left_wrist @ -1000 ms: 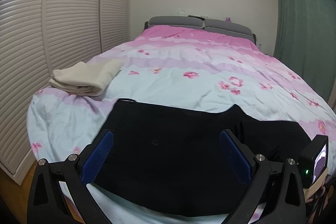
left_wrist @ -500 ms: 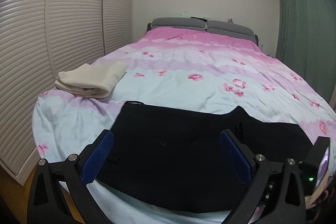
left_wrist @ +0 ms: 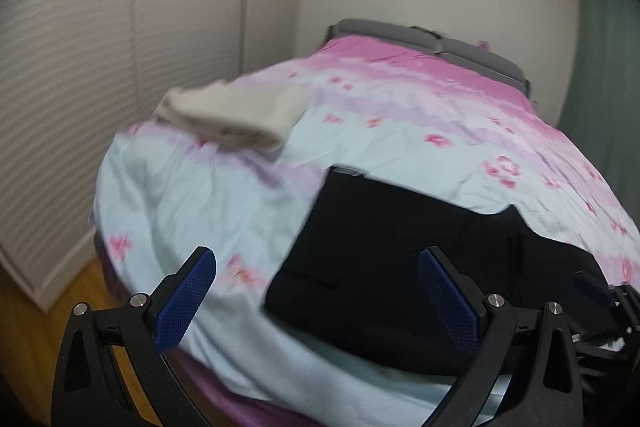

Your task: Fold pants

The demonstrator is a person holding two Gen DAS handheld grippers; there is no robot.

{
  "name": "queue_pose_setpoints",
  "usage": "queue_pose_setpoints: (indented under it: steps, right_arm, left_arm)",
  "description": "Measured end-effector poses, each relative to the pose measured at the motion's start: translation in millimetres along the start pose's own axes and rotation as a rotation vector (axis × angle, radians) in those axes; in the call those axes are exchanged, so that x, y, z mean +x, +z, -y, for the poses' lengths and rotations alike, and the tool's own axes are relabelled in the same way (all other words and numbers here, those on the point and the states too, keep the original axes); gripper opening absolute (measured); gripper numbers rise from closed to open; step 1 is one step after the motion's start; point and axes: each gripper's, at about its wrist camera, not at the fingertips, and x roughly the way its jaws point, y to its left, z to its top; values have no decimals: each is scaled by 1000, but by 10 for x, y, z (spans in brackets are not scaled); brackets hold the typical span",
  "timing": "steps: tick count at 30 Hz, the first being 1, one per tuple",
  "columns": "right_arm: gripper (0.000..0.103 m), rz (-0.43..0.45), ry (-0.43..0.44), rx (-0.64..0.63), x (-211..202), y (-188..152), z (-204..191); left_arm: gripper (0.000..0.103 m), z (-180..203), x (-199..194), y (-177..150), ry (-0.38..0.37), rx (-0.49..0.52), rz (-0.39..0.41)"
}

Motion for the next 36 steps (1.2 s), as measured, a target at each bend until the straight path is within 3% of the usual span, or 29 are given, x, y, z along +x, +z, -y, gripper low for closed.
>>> queue_pose_setpoints:
  steps: [5,12,13,15,19,26,36]
  right_arm:
    - [62,19,25,39,34,139,-262]
    - [62,0,73,37,132,50,-506]
    - [62,-10,77,42,168,37,-517]
    - [62,-25,79,55,222,28,-494]
    - [62,-45,79,103,316,41,-370]
    - [62,-74,102,157,468,3,-277]
    - [62,-107,132,202,590,-72,-220]
  left_arm:
    - [100,-331,248,-131,-64,-149,-95]
    - [92,-377,541,-251,-167,-266,-171]
    - [90,-370,608,-251,-179,-276,-190]
    - [77,-380,764,-277,-204,-303,-250]
    - [73,-490,945,-326,-207,-395,-289]
    - [73,-593,1163,-424,-207,-469,-386]
    - [79,-555,1398,-448,-212,-495,-418]
